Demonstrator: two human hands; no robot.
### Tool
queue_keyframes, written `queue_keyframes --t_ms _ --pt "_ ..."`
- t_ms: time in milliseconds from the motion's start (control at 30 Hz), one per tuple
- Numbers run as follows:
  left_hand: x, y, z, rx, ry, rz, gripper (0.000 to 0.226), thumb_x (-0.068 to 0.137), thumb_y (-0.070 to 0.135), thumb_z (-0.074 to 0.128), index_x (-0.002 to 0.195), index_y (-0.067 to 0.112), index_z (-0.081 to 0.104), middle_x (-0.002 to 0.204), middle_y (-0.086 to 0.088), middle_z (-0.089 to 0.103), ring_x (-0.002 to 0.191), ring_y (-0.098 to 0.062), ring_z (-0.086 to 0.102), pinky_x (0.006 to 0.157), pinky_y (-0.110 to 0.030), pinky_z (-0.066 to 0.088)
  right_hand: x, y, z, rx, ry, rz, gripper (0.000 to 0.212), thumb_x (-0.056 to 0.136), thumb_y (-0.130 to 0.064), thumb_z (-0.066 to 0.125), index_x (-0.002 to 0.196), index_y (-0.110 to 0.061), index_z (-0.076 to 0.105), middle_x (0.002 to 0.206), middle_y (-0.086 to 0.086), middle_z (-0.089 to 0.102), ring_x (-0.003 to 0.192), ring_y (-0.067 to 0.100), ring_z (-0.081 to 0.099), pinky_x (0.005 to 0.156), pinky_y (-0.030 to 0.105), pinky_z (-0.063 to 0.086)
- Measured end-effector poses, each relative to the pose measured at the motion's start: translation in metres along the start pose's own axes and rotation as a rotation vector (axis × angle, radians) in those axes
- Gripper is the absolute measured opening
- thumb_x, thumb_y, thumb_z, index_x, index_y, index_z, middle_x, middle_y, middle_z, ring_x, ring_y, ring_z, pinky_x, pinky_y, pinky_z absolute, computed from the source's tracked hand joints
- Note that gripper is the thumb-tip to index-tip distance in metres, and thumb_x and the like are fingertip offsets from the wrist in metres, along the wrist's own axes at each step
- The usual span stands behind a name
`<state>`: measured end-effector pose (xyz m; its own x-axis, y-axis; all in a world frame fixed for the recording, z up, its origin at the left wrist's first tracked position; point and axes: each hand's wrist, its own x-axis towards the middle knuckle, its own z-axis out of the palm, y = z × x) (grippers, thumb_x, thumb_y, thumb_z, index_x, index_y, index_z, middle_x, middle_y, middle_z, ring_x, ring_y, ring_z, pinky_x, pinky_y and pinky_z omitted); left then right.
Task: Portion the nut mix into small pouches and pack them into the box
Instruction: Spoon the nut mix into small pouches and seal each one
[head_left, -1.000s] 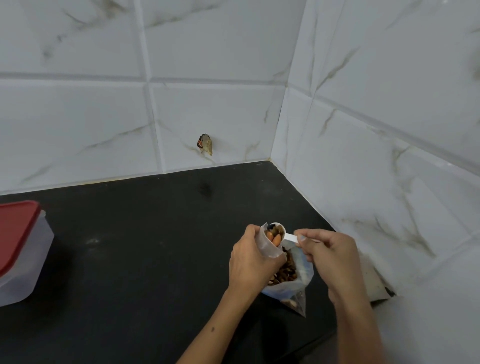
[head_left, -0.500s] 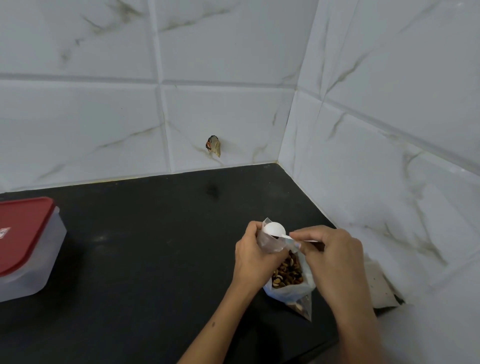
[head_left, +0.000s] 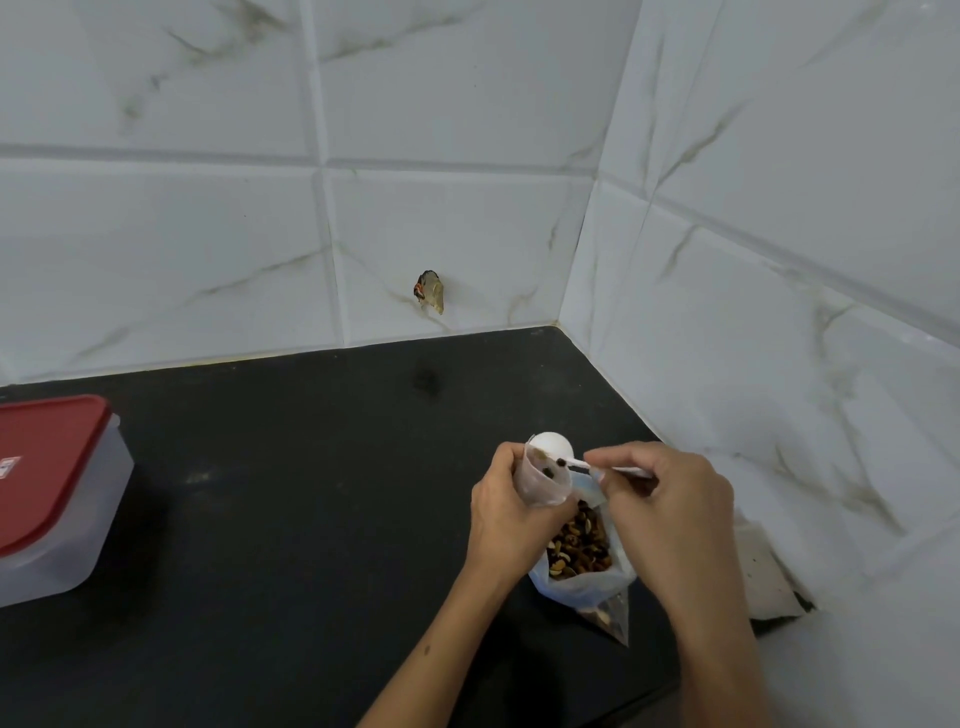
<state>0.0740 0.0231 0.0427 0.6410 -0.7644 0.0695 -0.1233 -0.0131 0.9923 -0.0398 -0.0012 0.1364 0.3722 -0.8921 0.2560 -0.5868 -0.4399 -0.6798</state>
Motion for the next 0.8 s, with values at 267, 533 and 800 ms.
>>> queue_keyframes --t_ms 267,533,800 --pt "0.0026 0.0012 -0.0004 0.012 0.000 0.037 0.038 0.071 0.028 0.082 0.098 0.022 0.056 0.090 0.006 0.065 0.082 -0.003 0.064 0.063 -0.017 0.052 0.0022 -0.0030 0.0037 -0.052 -0.085 0.048 0.019 0.086 -0.011 0.063 0.099 -0.021 0.074 0.096 -0.002 0.071 0.086 0.008 0.062 0.073 0.015 0.046" --pt "0.0039 0.0015 -0.0002 0.005 0.002 0.044 0.041 0.071 0.030 0.083 0.102 0.023 0.057 0.094 0.007 0.066 0.086 -0.002 0.064 0.067 -0.016 0.053 0.0060 0.0000 -0.0011 -0.017 -0.050 0.036 0.018 0.085 -0.011 0.065 0.096 -0.022 0.074 0.093 -0.004 0.070 0.077 0.001 0.056 0.064 0.004 0.035" --pt "0.0022 0.0024 0.0012 0.039 -0.007 0.051 0.036 0.073 0.026 0.082 0.100 0.023 0.058 0.091 0.011 0.065 0.085 0.009 0.060 0.064 -0.010 0.050 0.0053 0.0032 -0.0004 -0.018 0.056 -0.023 0.019 0.085 -0.006 0.065 0.095 -0.018 0.075 0.094 -0.003 0.071 0.080 0.003 0.059 0.066 0.003 0.034"
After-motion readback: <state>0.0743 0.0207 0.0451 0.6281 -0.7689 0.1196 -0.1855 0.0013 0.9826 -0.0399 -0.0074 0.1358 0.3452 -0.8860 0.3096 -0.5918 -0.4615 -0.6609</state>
